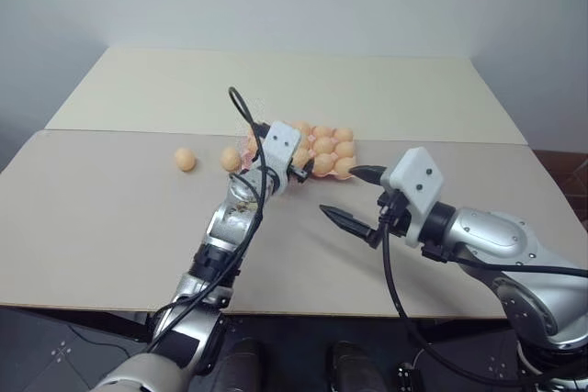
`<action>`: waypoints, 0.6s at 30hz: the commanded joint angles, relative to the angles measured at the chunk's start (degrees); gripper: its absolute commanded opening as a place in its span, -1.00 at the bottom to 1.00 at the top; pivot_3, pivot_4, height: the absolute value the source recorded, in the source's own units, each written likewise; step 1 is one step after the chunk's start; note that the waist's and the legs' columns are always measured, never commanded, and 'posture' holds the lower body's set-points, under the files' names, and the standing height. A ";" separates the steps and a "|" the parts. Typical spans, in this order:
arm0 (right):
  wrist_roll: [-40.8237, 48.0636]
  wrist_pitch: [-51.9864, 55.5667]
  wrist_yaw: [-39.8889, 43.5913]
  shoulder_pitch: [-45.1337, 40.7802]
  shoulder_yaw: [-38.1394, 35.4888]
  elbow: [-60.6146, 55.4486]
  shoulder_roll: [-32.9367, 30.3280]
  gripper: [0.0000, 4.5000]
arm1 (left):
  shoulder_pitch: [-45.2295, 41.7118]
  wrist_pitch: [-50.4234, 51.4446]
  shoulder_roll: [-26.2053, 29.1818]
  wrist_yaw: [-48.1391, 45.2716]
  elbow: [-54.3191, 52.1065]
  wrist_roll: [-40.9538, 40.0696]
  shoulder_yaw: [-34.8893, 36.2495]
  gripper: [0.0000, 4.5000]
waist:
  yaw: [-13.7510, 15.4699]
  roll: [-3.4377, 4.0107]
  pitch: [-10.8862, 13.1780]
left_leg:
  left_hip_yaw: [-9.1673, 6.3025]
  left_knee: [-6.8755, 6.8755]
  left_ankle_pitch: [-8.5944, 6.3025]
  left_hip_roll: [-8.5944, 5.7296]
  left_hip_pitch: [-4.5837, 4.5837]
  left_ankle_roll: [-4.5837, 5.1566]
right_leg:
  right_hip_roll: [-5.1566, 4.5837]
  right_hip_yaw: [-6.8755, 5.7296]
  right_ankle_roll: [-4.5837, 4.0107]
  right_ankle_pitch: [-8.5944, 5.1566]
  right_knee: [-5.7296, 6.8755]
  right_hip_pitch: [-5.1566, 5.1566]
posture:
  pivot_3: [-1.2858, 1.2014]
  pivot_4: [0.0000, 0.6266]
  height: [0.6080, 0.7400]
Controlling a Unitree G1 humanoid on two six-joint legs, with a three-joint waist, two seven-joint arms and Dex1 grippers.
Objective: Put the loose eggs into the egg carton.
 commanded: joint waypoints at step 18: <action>-13.24 -32.91 -2.99 21.02 0.32 3.37 16.29 1.00 | 41.27 -0.25 2.69 0.32 -46.73 -8.06 15.21 0.95 | -0.29 0.01 -0.02 | -0.03 0.04 0.02 0.09 0.28 0.02 | 0.00 0.05 -0.01 0.03 0.00 0.17 | 0.03 -0.52 1.00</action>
